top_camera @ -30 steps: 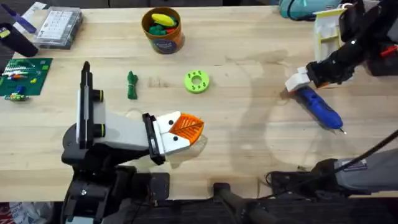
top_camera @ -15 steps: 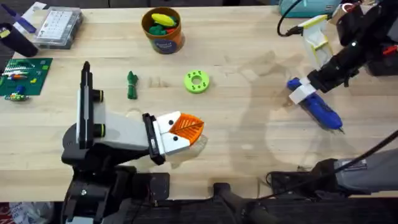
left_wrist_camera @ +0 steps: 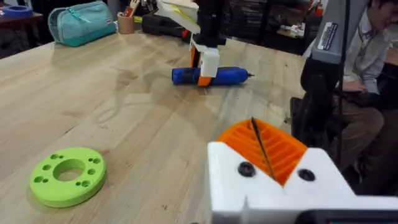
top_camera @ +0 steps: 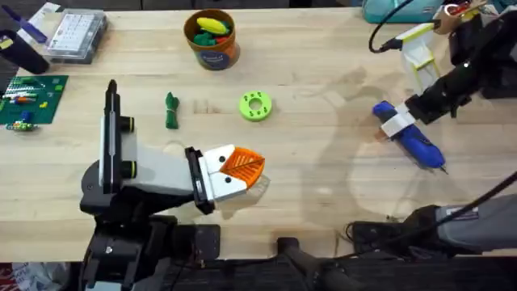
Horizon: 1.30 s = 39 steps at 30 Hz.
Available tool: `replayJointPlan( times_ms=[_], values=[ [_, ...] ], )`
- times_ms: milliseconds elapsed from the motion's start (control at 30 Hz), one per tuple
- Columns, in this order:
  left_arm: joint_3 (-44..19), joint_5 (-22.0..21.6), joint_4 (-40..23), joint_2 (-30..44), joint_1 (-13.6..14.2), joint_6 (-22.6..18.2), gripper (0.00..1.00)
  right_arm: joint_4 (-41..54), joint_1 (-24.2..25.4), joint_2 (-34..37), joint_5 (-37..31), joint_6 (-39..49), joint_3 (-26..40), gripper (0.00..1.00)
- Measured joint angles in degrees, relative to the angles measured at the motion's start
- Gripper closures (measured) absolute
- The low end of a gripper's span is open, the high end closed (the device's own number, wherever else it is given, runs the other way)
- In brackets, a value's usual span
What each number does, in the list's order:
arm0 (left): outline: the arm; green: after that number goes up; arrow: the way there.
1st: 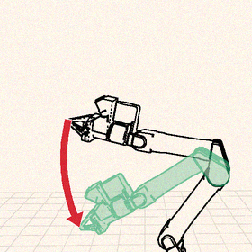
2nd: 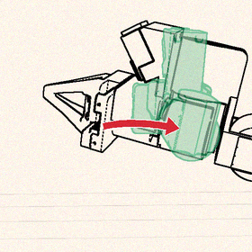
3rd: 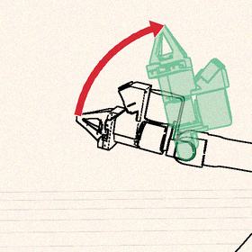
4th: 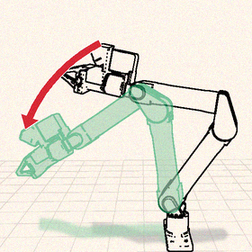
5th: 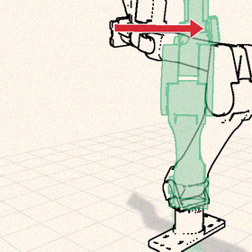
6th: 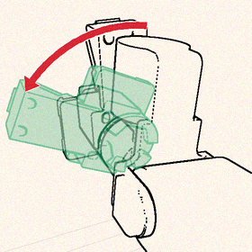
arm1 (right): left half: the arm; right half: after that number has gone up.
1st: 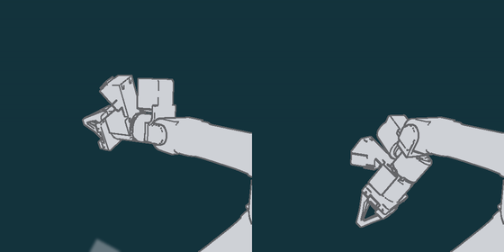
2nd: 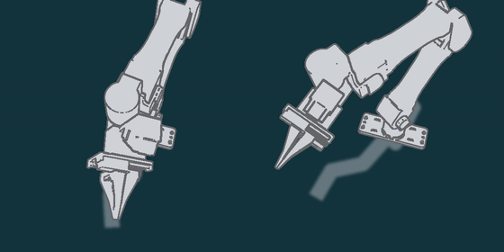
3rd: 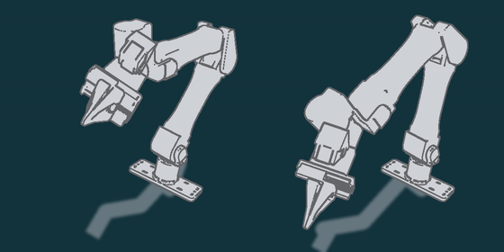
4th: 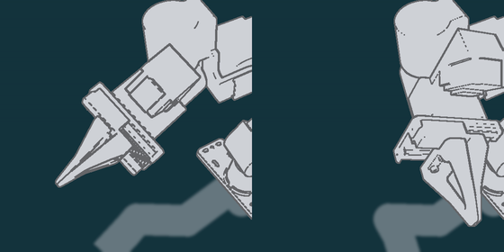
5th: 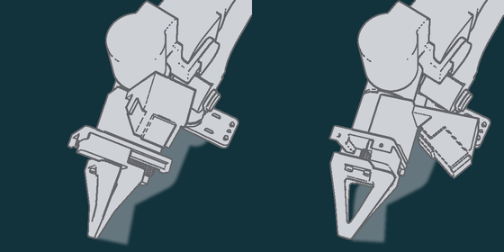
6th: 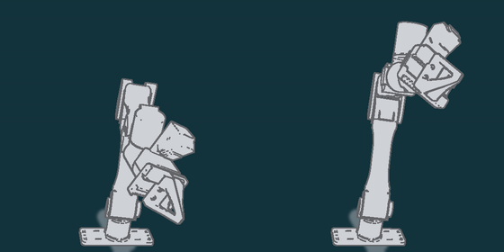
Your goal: Pick up the gripper from the table and insert it into the empty holder that is missing its gripper. Then pick up a screw, insert it into the mounting hole, and use the screwdriver to tighten it. Finally, clean up the table by picking up the vegetable and placing it into the bucket.
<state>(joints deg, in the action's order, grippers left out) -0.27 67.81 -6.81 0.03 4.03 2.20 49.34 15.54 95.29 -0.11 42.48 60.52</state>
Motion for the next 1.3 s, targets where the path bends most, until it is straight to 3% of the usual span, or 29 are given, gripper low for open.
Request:
replayJointPlan(
  times_ms=[467,533,633,733,800,833,1300],
  values=[
    [0.0,0.0,0.0,0.0,0.0,0.0,0.99,-1.2,0.3,2.8,0.5,0.0,0.5,0.015],
    [0.0,0.0,0.0,0.0,0.0,0.0,0.99,-1.3,0.3,2.8,0.2,0.1,0.7,0.131],
    [0.0,0.0,0.0,0.0,0.0,0.0,0.99,-2.0,0.7,2.9,-0.4,0.3,1.0,0.396],
    [0.0,0.0,0.0,0.0,0.0,0.0,0.99,-2.8,0.8,3.3,-0.5,0.5,1.1,0.76],
    [0.0,0.0,0.0,0.0,0.0,0.0,0.99,-3.1,0.8,3.5,-0.6,0.8,1.2,0.931],
    [0.0,0.0,0.0,0.0,0.0,0.0,0.99,-3.2,0.8,3.5,-0.6,0.8,1.2,0.969],
    [0.0,0.0,0.0,0.0,0.0,0.0,0.99,-3.0,0.8,3.4,-0.5,0.8,1.3,0.972]
  ],
)
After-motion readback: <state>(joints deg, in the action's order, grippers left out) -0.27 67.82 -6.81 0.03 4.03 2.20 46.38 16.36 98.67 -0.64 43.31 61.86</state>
